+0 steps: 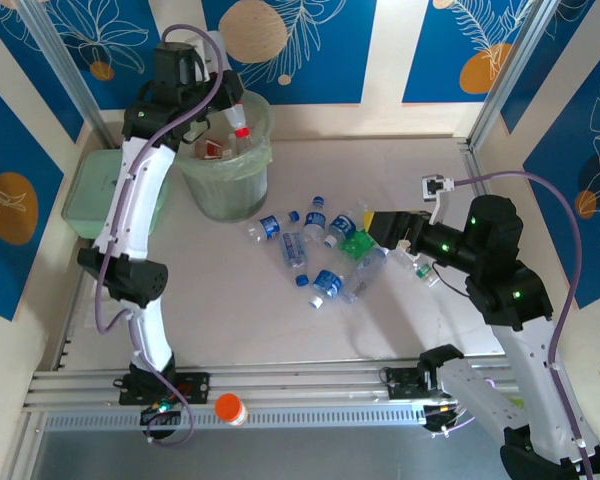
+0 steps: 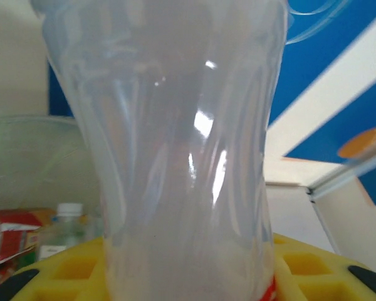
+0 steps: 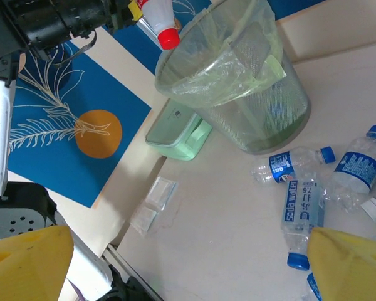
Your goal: Put the plastic bottles in the bin
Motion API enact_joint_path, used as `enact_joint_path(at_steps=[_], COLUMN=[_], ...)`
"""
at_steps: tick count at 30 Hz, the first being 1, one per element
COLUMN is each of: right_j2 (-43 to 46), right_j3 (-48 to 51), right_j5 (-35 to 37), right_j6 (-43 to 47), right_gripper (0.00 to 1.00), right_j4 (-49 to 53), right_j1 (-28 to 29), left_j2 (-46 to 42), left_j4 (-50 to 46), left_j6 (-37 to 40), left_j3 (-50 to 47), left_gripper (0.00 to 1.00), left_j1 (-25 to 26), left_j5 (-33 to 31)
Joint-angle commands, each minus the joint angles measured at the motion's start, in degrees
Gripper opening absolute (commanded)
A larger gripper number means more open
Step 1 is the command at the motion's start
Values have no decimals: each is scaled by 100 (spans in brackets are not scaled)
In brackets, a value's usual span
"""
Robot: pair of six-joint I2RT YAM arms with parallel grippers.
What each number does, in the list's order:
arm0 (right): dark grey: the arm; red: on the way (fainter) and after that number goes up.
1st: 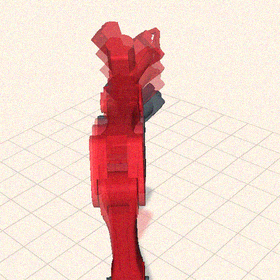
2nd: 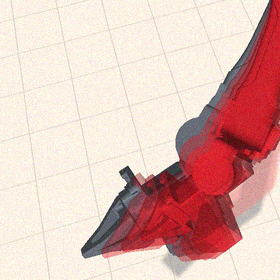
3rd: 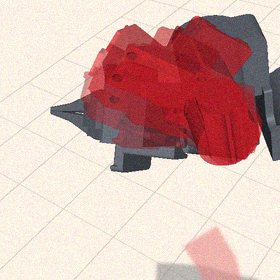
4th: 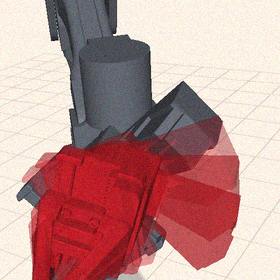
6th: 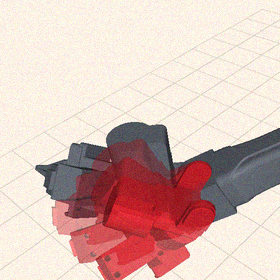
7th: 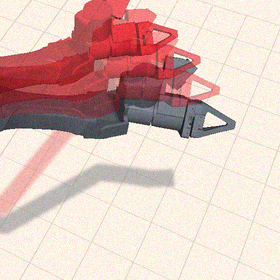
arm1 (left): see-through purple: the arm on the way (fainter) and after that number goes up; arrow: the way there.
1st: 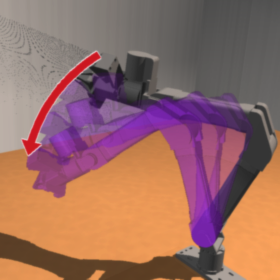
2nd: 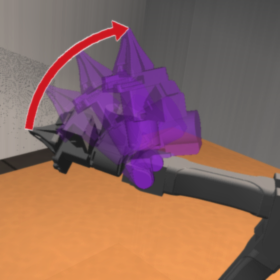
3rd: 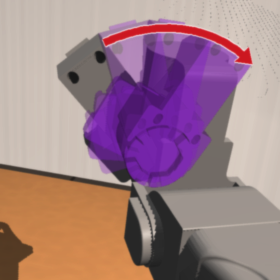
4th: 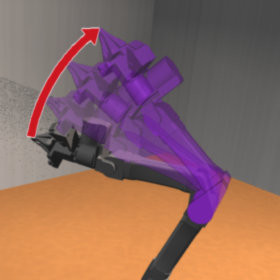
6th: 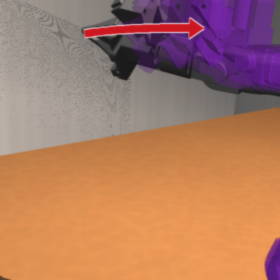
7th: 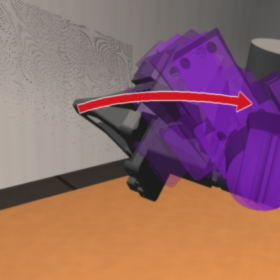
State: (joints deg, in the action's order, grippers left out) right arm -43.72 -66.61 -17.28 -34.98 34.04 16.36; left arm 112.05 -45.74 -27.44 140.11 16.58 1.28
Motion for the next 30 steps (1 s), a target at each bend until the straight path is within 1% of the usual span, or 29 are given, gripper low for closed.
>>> enact_joint_path(at_steps=[1,3,7,12,19,25,30], right_j2=[-24,-97,-238,-301,-316,-362,-469], right_j3=[103,122,131,201,262,321,306], right_j5=[80,9,-22,30,185,303,418], right_j6=[-6,-86,-183,-250,-238,-88,27], right_gripper=[96,96,96,96,96,96,95], right_j4=[129,88,33,-37,41,81,191], right_j1=[-23,-22,-26,-21,-18,-13,-28], left_j2=[286,425,613,910,1371,1687,1905], left_j4=[-208,-88,-19,-130,-418,-631,-729], left_j6=[-348,-390,-654,-1040,-1585,-1697,-1904], left_j3=[161,165,165,172,208,197,201], left_gripper=[42,42,42,44,46,52,59], left_j1=[-173,-264,-370,-449,-526,-570,-696], left_j5=[-249,-78,27,-40,171,162,329])
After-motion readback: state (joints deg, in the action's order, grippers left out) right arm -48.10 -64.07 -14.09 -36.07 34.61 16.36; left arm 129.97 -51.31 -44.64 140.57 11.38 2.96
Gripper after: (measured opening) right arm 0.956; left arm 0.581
